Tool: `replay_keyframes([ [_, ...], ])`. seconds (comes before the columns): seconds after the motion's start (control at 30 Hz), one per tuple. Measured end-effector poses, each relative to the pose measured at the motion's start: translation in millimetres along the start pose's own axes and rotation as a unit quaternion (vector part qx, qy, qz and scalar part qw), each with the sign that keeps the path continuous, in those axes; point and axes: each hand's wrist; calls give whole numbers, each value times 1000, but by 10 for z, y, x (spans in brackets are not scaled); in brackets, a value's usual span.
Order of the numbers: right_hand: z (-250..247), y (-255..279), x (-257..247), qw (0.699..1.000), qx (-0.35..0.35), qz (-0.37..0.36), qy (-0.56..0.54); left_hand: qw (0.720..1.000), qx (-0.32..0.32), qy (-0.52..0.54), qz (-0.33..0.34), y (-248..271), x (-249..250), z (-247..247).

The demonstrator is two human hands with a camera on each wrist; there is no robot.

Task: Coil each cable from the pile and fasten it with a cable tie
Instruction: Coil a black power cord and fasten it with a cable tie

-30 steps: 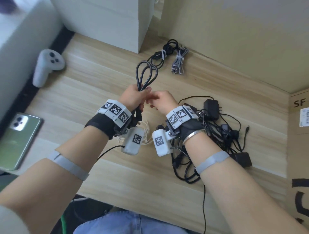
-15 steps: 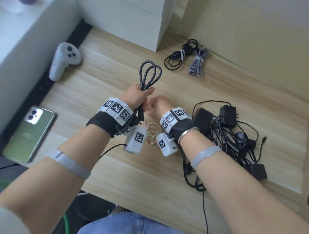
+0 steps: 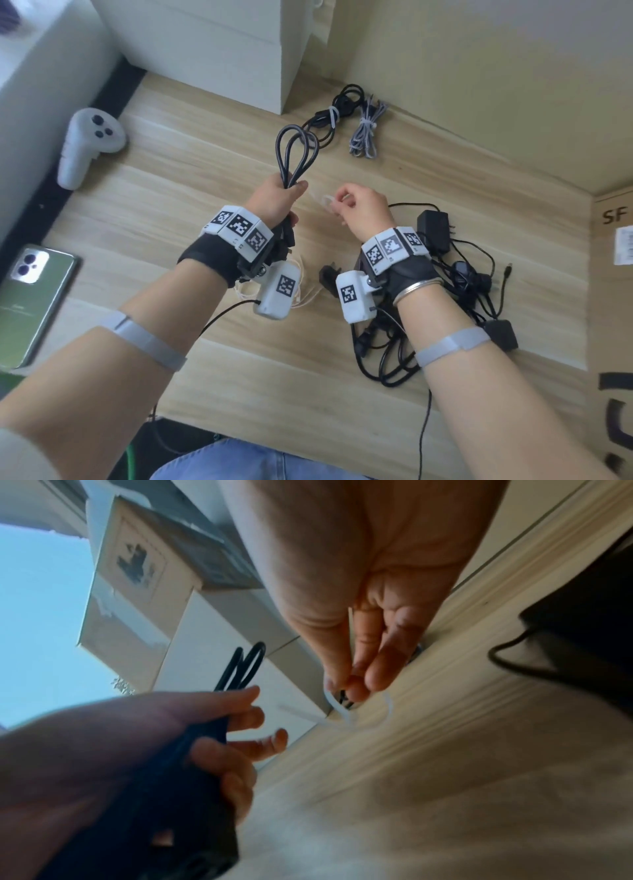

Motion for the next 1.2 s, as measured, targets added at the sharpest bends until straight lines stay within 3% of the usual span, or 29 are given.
replay_keyframes([
  [0.3, -195, 179, 253, 994, 14, 37, -101, 996, -85, 9, 40, 33, 195, 483],
  [0.43, -244, 231, 297, 995, 19, 34, -93, 993, -106, 13, 44, 40, 241, 649],
  [0.6, -236, 241, 368, 988, 39, 59, -136, 994, -96, 15, 47, -12, 257, 746],
  [0.87, -229, 212, 368, 956, 22, 104, -274, 997, -69, -24, -18, -115, 204, 731],
  [1.03, -236, 197, 363, 971, 10, 64, -230, 993, -59, -79, -67, -178, 108, 700],
  [1.2, -178, 180, 323, 989, 12, 13, -150, 991, -60, -110, -45, -234, 44, 723],
])
Point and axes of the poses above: each hand's wrist, its own y-axis away from the middle knuckle, its own z-axis out of the palm, x = y × z, and after that the axes turned 5 degrees about -y, right-handed
